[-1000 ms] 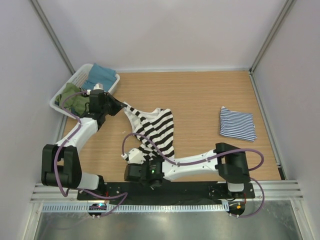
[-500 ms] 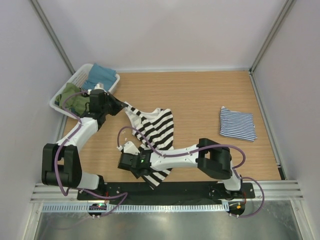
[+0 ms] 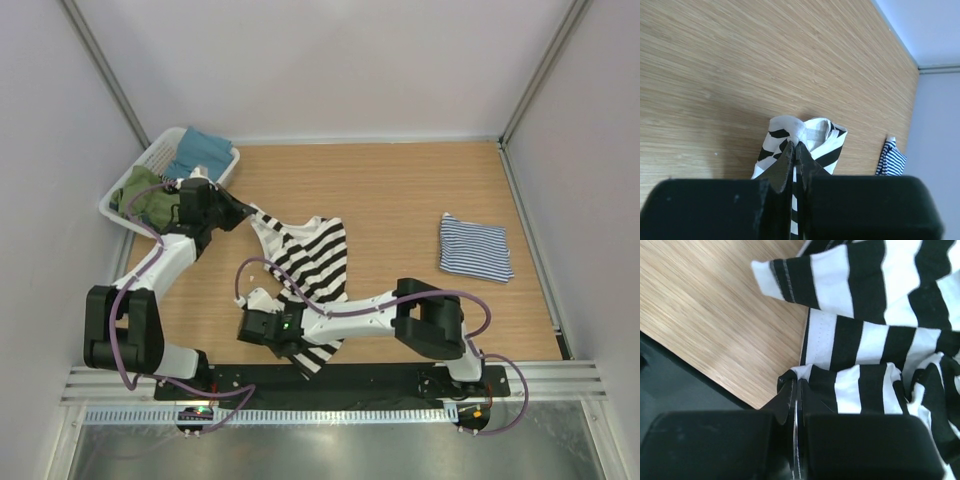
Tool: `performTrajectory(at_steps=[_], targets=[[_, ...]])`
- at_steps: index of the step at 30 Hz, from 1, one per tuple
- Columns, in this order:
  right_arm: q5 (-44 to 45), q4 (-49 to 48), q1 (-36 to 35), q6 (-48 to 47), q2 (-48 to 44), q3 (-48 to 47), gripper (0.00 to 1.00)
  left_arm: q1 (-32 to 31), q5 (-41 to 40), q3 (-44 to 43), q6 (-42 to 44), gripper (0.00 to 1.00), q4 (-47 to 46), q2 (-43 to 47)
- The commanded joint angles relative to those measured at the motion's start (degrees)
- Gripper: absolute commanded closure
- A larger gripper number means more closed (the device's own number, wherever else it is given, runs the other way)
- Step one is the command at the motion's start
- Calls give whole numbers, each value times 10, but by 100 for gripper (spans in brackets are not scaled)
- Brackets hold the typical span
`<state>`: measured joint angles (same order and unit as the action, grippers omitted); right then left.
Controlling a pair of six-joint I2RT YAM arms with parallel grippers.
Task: Fold and stack the tank tops
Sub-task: Flatten the tank top out
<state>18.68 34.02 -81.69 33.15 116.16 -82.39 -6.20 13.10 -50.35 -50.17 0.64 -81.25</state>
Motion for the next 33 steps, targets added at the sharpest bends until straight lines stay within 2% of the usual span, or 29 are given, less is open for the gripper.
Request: performTrajectory(at_steps=[1, 5, 7, 8, 9, 12, 13, 15, 16, 19, 23, 27, 30, 33], targets=[[36, 2, -4, 15, -112, 40, 99, 2, 3, -30, 8, 100, -8, 1], [97, 70, 21, 16, -211, 60, 99, 7, -7, -54, 4, 100, 19, 7], [102, 87, 81, 10, -253, 94, 99, 14, -6, -82, 2, 100, 39, 9], [100, 87, 104, 5, -302, 107, 99, 16, -11, -91, 1, 100, 49, 14], [97, 86, 154, -6, -324, 120, 99, 21, -12, -103, 1, 100, 69, 19], [87, 75, 236, -30, -410, 158, 99, 35, -23, -132, -4, 100, 90, 44], [70, 69, 289, -49, -425, 165, 99, 38, -26, -142, -6, 100, 102, 52], [59, 71, 350, -64, -457, 158, 99, 53, -27, -153, -11, 100, 114, 76], [41, 70, 405, -79, -465, 144, 99, 57, -29, -163, -12, 100, 129, 83], [-15, 69, 493, -98, -484, 96, 99, 59, -33, -216, -5, 100, 174, 100], [-51, 91, 515, -122, -495, 19, 99, 80, -44, -299, 17, 100, 241, 119], [-75, 94, 515, -122, -557, 35, 99, 81, -77, -296, 46, 100, 292, 178], [-98, 98, 515, -112, -616, 106, 99, 80, -51, -249, 49, 100, 296, 235], [-119, 72, 515, -87, -683, 220, 99, 81, -11, -149, 40, 100, 283, 283]])
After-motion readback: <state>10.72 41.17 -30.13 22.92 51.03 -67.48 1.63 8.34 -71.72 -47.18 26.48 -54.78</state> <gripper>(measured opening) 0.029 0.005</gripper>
